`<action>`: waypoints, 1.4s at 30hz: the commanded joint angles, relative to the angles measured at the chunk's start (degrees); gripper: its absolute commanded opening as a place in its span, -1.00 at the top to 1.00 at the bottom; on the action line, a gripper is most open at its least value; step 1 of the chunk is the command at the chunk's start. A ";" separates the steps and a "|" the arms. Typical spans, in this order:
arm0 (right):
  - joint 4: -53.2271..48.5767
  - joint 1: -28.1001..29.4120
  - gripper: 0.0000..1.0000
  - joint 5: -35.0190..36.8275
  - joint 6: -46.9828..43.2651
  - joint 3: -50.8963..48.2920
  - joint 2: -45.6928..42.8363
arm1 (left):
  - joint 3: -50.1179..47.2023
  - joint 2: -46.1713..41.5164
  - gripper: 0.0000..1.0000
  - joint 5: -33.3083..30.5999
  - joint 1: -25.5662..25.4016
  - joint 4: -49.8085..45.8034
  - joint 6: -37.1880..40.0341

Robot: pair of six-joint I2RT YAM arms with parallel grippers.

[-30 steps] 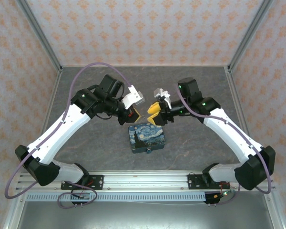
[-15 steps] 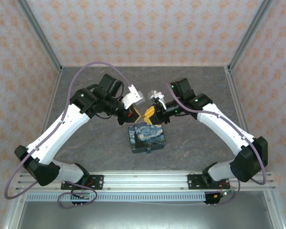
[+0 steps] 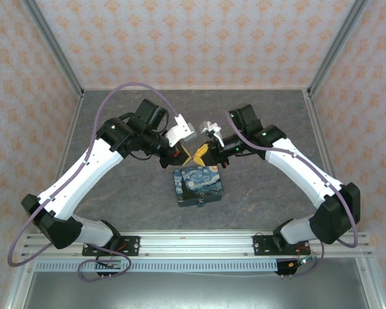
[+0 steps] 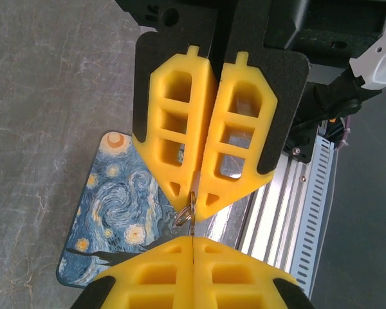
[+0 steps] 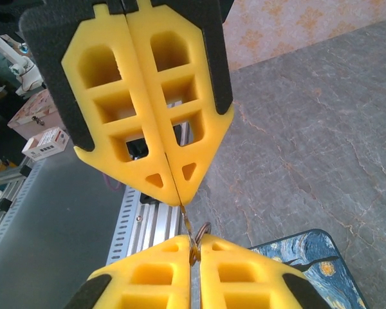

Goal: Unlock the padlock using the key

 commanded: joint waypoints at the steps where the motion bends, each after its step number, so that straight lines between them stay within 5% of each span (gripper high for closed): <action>1: 0.18 0.55 0.88 -3.10 -1.80 2.38 0.19 | 1.69 0.36 1.00 0.41 -0.41 -0.64 1.24; 9: -0.35 0.60 1.00 -1.17 -1.44 2.75 0.08 | 2.16 0.34 0.99 -0.82 -0.41 -0.78 1.14; 19: 9.70 0.03 1.00 5.77 9.77 -4.86 -3.77 | -2.62 -6.98 0.05 -2.10 1.96 9.32 -5.83; 25: 21.18 -3.66 1.00 15.55 22.11 -13.93 -9.69 | -13.93 -16.88 -0.39 -11.86 2.95 21.21 -15.13; 28: 24.06 -4.94 1.00 23.61 27.12 -18.29 -13.47 | -21.09 -19.81 -0.42 -16.84 2.85 24.41 -19.93; 36: 19.29 -6.79 1.00 48.64 34.72 -23.25 -22.69 | -36.45 -17.46 -0.42 -16.22 -2.50 36.75 -33.86; 42: 15.02 -9.02 1.00 53.81 36.51 -23.19 -24.86 | -40.36 -10.09 -0.42 -12.89 -4.30 44.48 -40.13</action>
